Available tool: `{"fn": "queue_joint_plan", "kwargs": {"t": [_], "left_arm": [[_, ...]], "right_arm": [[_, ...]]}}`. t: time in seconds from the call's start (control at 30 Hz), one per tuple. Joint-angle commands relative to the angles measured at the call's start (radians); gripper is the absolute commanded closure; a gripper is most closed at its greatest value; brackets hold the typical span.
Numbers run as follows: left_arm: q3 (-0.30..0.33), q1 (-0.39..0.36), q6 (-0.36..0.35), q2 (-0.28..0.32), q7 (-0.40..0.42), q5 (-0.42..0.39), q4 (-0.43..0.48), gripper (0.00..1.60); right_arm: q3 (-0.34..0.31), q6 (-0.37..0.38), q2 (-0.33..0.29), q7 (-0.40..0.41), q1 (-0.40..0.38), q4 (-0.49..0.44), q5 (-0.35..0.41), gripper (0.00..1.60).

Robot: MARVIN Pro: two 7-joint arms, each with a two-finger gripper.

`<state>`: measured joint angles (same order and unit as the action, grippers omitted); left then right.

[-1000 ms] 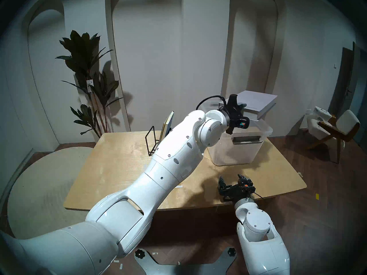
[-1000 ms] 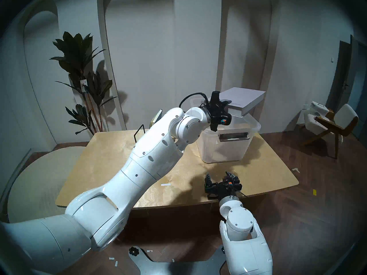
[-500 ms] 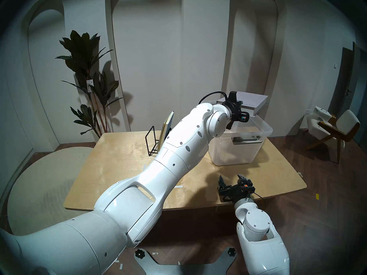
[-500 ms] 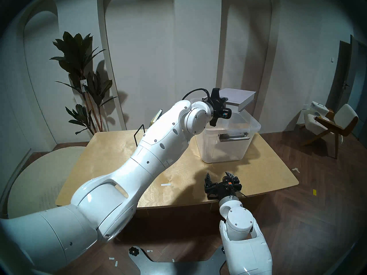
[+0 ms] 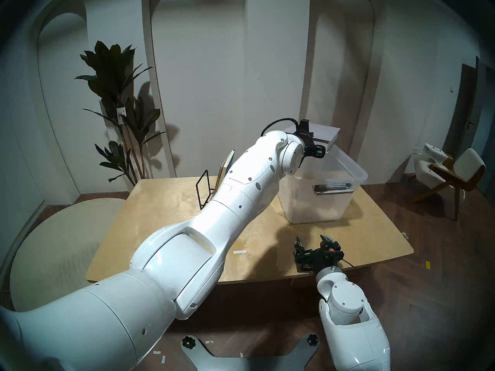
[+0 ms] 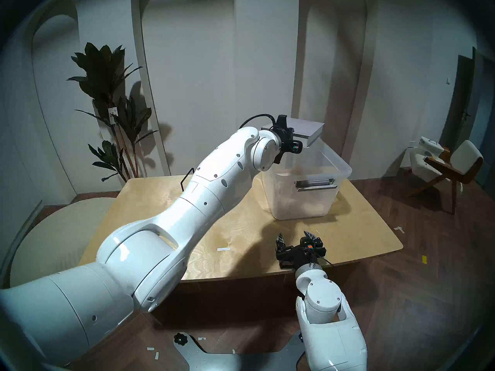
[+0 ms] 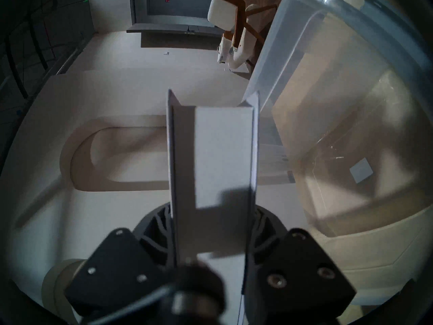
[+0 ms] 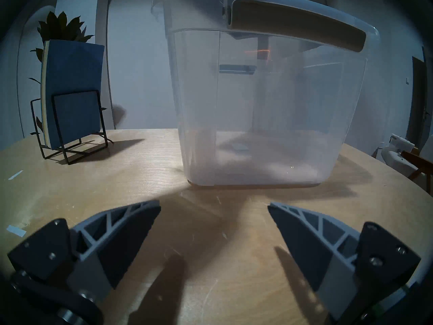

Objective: Pack the books into the storage box

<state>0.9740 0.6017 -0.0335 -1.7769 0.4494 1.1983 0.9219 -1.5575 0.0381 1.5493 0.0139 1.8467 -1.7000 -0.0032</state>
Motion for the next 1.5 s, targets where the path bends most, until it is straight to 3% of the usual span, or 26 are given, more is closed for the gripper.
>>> {"fn": "queue_joint_plan", "kwargs": {"t": [0.0,0.2,0.43,0.57,0.77,0.87,0.9,0.93,1.1,1.3,1.47], "left_arm": [[-0.005,-0.119,-0.009,-0.037,-0.009,0.072,-0.048,1.60],[-0.010,-0.152,-0.007,-0.047,-0.008,0.131,-0.121,1.60],[0.032,-0.193,0.027,-0.083,0.010,0.115,-0.193,1.60],[0.051,-0.232,0.093,-0.100,0.022,0.083,-0.231,1.60],[0.036,-0.236,0.168,-0.085,0.065,0.081,-0.212,1.60],[0.028,-0.196,0.232,-0.059,0.109,0.060,-0.138,1.60],[0.023,-0.195,0.251,-0.055,0.118,0.064,-0.131,0.00],[0.057,-0.186,0.270,-0.065,0.129,0.021,-0.116,0.00],[0.014,-0.196,0.334,-0.034,0.184,0.044,-0.055,0.00],[0.018,-0.210,0.366,0.032,0.241,0.056,0.028,0.00],[0.030,-0.228,0.358,0.065,0.239,0.077,0.089,0.00]], "right_arm": [[0.001,-0.009,0.001,0.000,-0.007,-0.030,0.001,0.00],[0.001,-0.010,0.001,0.000,-0.004,-0.036,0.001,0.00],[0.000,-0.011,0.001,0.001,0.003,-0.048,0.001,0.00],[0.000,-0.010,0.001,0.001,0.009,-0.057,0.001,0.00],[0.000,-0.008,0.001,0.001,0.014,-0.065,0.001,0.00],[0.000,-0.008,0.001,0.001,0.016,-0.067,0.002,0.00],[0.000,-0.007,0.001,0.001,0.016,-0.067,0.002,0.00],[0.000,-0.007,0.001,0.001,0.015,-0.066,0.001,0.00],[0.000,-0.007,0.001,0.001,0.014,-0.063,0.001,0.00],[0.000,-0.007,0.001,0.000,0.013,-0.061,0.001,0.00],[0.000,-0.007,0.001,0.000,0.013,-0.061,0.001,0.00]]}}
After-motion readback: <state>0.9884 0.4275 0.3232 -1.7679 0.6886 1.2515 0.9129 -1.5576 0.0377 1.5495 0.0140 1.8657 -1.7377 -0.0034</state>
